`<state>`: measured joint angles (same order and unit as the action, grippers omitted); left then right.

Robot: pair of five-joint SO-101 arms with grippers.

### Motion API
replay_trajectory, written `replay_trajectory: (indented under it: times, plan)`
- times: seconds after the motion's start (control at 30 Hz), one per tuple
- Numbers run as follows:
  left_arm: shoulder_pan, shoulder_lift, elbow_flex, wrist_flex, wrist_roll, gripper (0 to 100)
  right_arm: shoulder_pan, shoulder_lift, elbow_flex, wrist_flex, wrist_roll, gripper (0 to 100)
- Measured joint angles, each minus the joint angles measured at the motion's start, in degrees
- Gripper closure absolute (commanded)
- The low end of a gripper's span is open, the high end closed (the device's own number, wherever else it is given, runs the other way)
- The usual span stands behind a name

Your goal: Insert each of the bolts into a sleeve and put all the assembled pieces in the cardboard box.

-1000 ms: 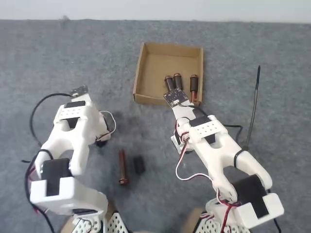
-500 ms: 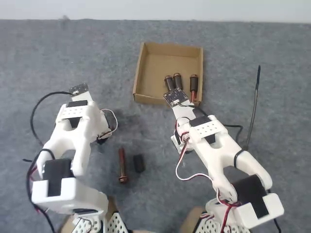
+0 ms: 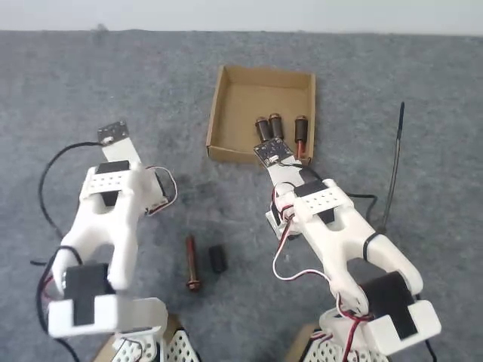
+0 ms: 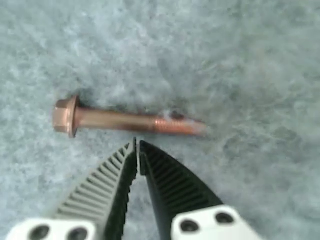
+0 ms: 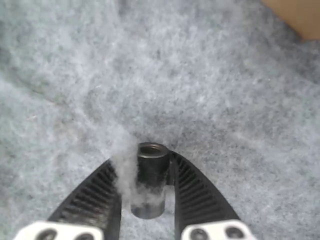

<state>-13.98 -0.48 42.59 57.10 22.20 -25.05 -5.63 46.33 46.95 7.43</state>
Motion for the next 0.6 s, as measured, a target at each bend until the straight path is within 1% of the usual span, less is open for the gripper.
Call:
replay_trajectory:
  times: [0.1,0.17,0.3,0.43,0.6]
  plan:
    - [0.1,5.0,-3.0,0.2,0.3,99,0.0,0.0,0.0,0.0,0.0,99.2]
    - [-0.4,7.6,-5.9,1.8,0.3,99,0.0,0.0,0.0,0.0,0.0,99.2]
    - [-1.8,9.6,-9.1,3.2,0.3,99,0.0,0.0,0.0,0.0,0.0,99.2]
    - [-1.9,8.4,-9.1,3.4,0.3,99,0.0,0.0,0.0,0.0,0.0,99.2]
    - [-2.9,3.1,-5.8,1.8,0.3,99,0.0,0.0,0.0,0.0,0.0,99.2]
